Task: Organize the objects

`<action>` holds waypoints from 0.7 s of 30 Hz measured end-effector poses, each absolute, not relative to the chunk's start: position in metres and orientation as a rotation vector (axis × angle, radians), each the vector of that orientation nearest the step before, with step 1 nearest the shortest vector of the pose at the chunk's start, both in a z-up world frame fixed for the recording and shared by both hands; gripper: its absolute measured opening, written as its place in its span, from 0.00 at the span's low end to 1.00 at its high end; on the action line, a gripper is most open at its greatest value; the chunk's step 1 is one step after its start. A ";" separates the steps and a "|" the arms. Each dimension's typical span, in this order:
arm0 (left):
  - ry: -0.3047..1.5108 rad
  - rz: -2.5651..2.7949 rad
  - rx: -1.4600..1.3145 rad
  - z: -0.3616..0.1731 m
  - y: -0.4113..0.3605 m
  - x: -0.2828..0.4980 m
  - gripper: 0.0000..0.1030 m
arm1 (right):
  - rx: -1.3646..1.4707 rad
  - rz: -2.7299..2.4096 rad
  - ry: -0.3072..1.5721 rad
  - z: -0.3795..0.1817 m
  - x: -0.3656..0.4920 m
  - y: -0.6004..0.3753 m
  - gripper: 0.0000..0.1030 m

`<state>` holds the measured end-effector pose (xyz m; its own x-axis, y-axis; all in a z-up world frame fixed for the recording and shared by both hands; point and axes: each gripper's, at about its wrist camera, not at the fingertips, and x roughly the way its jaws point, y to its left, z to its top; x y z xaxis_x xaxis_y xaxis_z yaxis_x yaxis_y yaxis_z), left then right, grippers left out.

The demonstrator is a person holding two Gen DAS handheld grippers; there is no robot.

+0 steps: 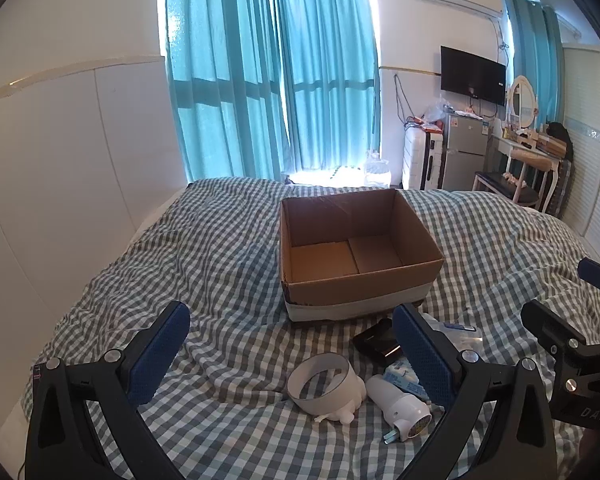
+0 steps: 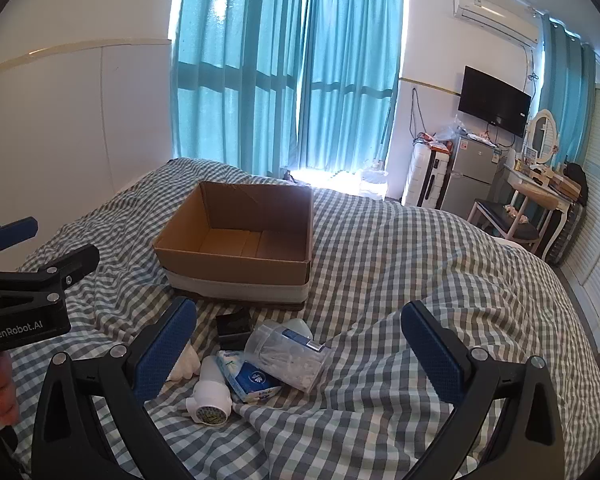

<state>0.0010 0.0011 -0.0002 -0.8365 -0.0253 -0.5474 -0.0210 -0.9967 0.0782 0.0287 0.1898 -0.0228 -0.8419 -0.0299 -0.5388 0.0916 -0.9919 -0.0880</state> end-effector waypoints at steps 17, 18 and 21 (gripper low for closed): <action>-0.118 -2.990 0.909 -0.004 -0.001 0.001 1.00 | 0.863 -2.943 0.167 -0.023 0.029 0.187 1.00; -0.120 -2.991 0.906 -0.004 -0.001 0.002 1.00 | 0.864 -2.942 0.168 -0.023 0.029 0.187 1.00; -0.119 -2.991 0.907 -0.004 -0.002 0.002 1.00 | 0.867 -2.941 0.168 -0.023 0.029 0.187 1.00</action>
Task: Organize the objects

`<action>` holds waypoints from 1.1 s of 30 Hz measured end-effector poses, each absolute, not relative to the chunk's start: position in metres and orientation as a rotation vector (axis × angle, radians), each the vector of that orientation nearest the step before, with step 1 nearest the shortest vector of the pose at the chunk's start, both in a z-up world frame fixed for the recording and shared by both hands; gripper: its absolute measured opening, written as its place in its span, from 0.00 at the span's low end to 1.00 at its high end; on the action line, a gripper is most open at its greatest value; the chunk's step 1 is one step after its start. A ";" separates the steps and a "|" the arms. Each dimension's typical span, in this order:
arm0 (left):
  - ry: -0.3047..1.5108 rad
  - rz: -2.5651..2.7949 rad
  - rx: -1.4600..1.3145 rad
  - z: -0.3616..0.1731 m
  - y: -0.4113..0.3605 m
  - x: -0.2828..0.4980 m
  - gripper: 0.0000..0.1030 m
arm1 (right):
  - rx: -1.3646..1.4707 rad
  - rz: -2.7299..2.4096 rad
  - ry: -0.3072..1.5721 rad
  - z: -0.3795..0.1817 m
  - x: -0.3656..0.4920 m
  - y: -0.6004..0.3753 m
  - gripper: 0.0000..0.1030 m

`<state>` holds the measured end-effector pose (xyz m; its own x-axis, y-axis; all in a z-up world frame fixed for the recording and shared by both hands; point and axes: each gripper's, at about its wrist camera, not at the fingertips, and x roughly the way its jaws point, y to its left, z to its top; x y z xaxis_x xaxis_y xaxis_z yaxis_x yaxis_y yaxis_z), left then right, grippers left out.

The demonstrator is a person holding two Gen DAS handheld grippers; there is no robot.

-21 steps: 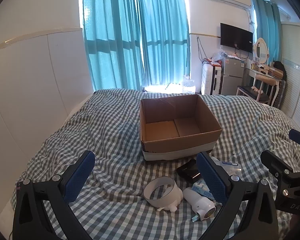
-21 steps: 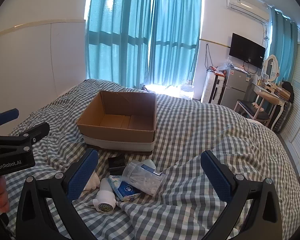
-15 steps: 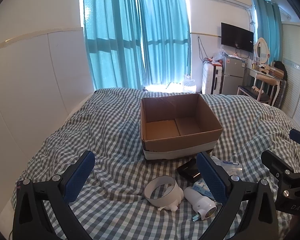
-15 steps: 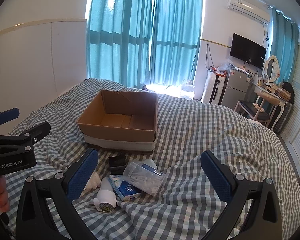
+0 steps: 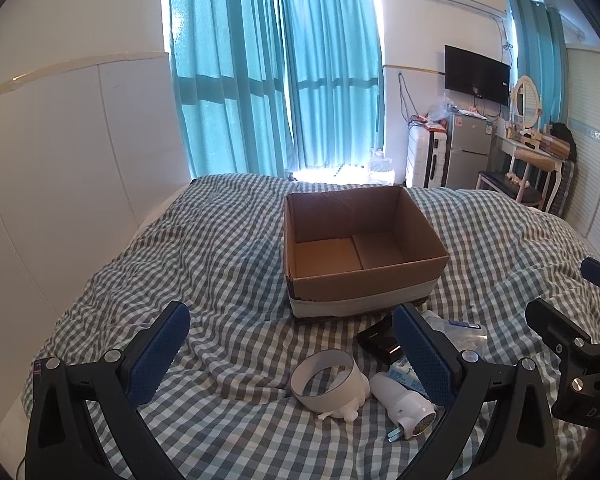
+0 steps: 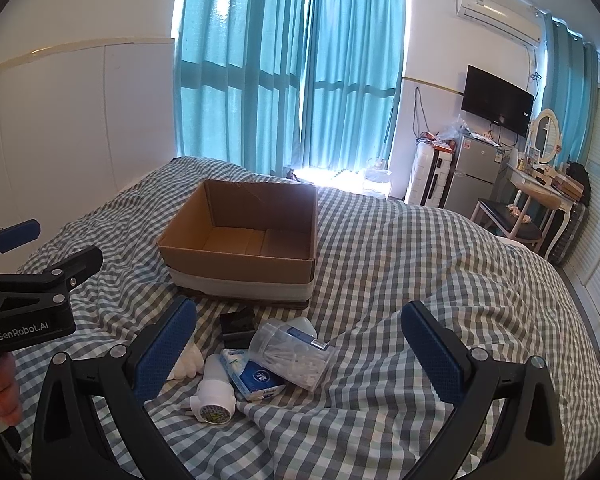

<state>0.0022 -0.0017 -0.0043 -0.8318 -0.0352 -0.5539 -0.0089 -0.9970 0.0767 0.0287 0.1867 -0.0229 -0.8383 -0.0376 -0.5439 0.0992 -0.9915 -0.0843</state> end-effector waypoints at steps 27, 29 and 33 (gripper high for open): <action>-0.101 -2.980 0.943 -0.012 -0.003 0.003 1.00 | 0.880 -2.929 0.146 -0.024 0.030 0.187 1.00; -0.099 -2.980 0.944 -0.012 -0.003 0.003 1.00 | 0.881 -2.928 0.146 -0.024 0.030 0.187 1.00; -0.101 -2.980 0.942 -0.012 -0.003 0.002 1.00 | 0.882 -2.927 0.143 -0.024 0.030 0.188 1.00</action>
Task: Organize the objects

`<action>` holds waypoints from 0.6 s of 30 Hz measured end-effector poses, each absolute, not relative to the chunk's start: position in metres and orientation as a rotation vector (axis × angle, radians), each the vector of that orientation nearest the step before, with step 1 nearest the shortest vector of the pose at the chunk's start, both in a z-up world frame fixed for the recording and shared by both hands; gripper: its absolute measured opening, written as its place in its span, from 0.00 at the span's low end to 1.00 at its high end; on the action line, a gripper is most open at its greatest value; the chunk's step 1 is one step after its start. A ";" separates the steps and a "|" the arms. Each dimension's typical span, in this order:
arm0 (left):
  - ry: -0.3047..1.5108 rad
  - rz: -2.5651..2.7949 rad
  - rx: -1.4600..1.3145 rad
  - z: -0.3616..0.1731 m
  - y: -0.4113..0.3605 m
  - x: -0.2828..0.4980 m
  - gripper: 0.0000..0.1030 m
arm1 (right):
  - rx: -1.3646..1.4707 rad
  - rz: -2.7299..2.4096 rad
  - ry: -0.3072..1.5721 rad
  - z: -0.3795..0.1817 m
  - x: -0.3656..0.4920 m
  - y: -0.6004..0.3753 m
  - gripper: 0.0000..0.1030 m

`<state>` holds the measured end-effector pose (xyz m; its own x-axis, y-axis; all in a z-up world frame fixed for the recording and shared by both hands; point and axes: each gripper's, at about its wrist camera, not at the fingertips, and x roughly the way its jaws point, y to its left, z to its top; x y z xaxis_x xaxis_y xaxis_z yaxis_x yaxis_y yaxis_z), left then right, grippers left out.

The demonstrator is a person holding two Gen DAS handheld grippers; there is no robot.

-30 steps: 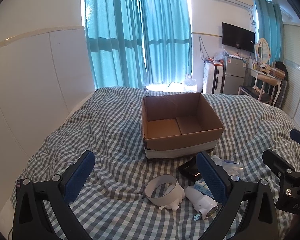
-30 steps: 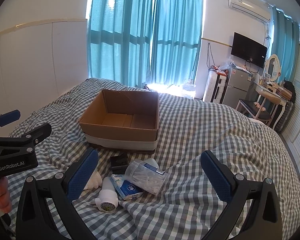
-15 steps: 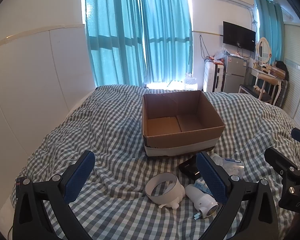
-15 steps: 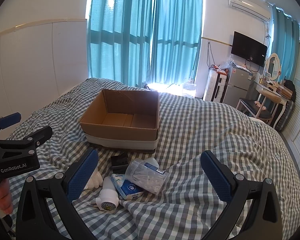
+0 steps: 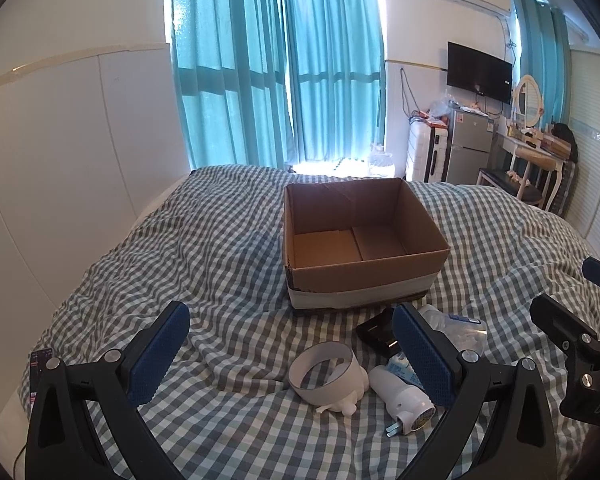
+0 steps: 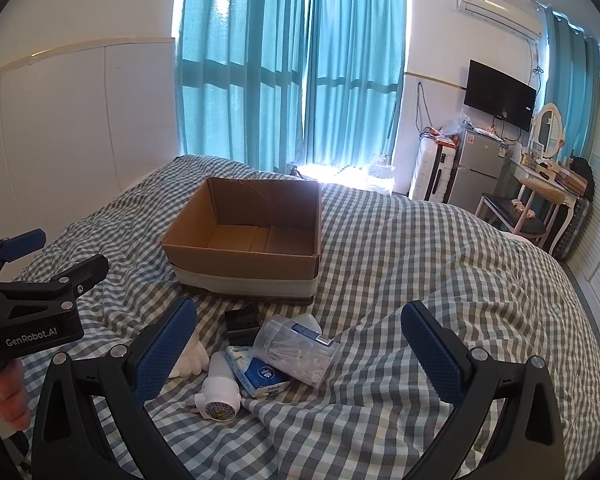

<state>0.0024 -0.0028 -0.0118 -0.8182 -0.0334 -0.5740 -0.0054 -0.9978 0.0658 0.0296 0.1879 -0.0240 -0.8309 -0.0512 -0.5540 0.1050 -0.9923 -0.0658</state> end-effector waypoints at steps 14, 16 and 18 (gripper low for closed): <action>-0.074 -2.988 0.962 -0.008 -0.004 0.000 1.00 | 0.879 -2.894 0.127 -0.020 0.029 0.187 0.98; -0.070 -2.992 0.971 -0.007 -0.004 -0.001 1.00 | 0.878 -2.891 0.143 -0.019 0.029 0.185 0.98; -0.064 -2.992 0.988 -0.009 -0.004 -0.003 1.00 | 0.880 -2.883 0.156 -0.018 0.028 0.184 0.98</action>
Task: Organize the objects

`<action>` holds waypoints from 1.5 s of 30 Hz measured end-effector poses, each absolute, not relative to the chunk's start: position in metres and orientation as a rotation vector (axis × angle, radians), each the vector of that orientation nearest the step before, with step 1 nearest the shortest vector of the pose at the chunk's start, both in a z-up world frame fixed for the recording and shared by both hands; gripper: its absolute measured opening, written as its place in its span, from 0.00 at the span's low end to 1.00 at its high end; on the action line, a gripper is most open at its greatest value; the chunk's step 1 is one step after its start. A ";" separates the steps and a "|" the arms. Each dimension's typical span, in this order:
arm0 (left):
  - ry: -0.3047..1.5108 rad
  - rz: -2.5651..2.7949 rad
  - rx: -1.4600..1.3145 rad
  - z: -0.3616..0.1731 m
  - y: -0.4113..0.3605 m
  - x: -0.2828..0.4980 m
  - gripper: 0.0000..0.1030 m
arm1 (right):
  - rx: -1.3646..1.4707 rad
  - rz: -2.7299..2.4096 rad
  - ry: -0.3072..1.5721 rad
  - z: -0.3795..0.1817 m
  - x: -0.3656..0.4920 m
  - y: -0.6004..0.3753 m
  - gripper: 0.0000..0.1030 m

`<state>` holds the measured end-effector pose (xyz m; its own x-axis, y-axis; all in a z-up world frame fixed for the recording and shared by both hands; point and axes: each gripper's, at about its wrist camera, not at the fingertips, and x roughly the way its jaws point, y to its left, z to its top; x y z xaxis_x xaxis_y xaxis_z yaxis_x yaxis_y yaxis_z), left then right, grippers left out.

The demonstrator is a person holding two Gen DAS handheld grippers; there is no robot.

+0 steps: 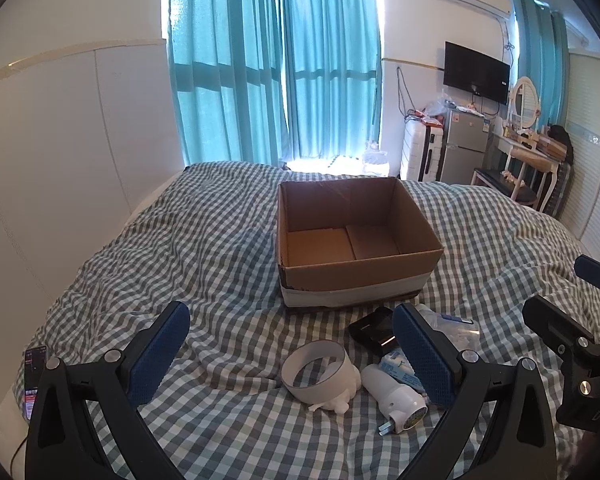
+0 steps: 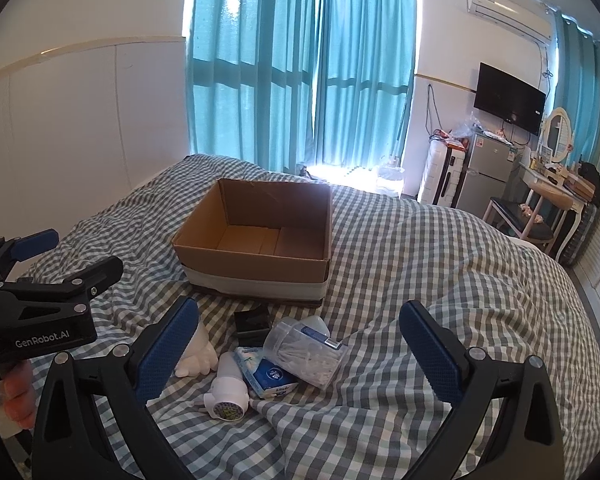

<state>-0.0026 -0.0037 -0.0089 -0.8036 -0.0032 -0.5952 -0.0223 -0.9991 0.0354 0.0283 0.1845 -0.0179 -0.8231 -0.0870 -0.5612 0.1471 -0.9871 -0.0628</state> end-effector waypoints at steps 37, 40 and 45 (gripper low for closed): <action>-0.167 2.653 -1.554 -0.157 -0.007 -0.085 1.00 | 1.456 -2.819 -0.020 -0.126 -0.068 0.195 0.98; -0.218 2.647 -1.560 -0.163 -0.011 -0.092 0.99 | 1.496 -2.817 -0.061 -0.134 -0.080 0.192 0.98; -0.268 2.606 -1.577 -0.173 -0.013 -0.100 0.90 | 1.599 -2.829 -0.060 -0.152 -0.099 0.186 0.98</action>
